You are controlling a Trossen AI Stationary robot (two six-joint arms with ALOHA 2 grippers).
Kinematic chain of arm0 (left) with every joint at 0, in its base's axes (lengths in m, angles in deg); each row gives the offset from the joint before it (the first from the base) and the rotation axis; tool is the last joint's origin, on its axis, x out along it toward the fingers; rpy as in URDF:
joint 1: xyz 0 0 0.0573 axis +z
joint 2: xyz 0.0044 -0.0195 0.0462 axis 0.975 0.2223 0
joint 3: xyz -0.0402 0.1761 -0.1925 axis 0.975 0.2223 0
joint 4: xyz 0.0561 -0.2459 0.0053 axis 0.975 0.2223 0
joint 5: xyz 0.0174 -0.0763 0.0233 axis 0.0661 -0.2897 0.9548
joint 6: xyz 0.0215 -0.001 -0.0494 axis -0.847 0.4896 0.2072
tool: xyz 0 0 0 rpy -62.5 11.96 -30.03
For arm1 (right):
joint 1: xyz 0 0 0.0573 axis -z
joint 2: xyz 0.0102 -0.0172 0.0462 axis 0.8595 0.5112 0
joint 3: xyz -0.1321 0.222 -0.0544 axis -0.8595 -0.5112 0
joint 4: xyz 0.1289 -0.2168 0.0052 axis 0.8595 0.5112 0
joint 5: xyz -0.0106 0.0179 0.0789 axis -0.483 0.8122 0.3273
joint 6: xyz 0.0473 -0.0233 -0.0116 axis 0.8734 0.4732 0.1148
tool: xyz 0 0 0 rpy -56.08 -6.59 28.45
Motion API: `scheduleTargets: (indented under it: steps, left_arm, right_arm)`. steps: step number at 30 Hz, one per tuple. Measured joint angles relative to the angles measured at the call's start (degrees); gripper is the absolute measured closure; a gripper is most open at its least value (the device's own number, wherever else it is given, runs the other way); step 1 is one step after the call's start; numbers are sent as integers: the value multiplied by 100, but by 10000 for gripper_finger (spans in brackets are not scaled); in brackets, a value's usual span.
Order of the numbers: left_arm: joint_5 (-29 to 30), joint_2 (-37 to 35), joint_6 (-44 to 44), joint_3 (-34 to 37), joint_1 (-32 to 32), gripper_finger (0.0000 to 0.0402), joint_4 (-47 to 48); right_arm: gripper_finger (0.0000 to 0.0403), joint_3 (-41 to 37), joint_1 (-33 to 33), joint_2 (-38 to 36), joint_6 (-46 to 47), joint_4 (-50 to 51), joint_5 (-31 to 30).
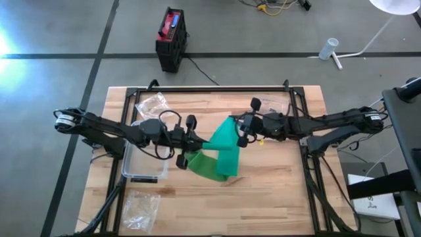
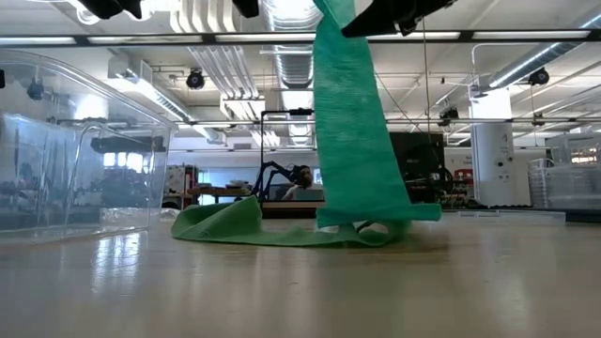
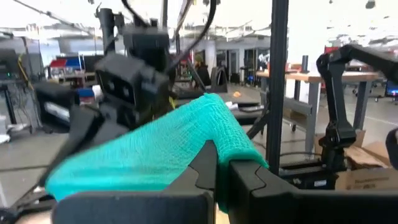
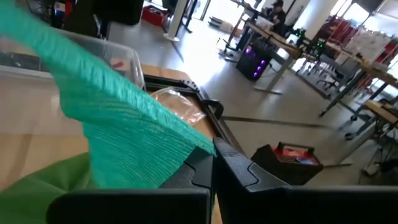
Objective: Roll bandage
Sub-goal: Roll the light green bandage
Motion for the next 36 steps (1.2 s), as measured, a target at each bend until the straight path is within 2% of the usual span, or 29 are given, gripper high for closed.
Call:
scheduleTargets:
  steps: [4, 11, 14, 18, 25, 30, 36]
  left_arm:
    - [9, 0, 1, 9, 0, 401, -173]
    - [381, -13, -12, 7, 80, 401, -529]
    - [407, -20, 77, 7, 133, 401, -535]
    - [450, -20, 106, 6, 145, 401, -471]
    - [498, -24, 102, 4, 154, 401, -413]
    - [505, -24, 102, 4, 167, 401, -312]
    - [526, -38, 158, 4, 190, 401, -308]
  right_arm:
    - [403, -162, -4, -2, 205, -47, 33]
    - [395, -195, -222, -4, 310, 4, 487]
    - [364, -136, -351, -49, 238, 26, 504]
    - [301, 20, -486, -134, 82, 68, 517]
    - [207, 191, -688, -337, -601, 28, 512]
    - [173, 312, -850, -373, -791, -9, 546]
    - [153, 404, -999, -365, -755, 63, 570]
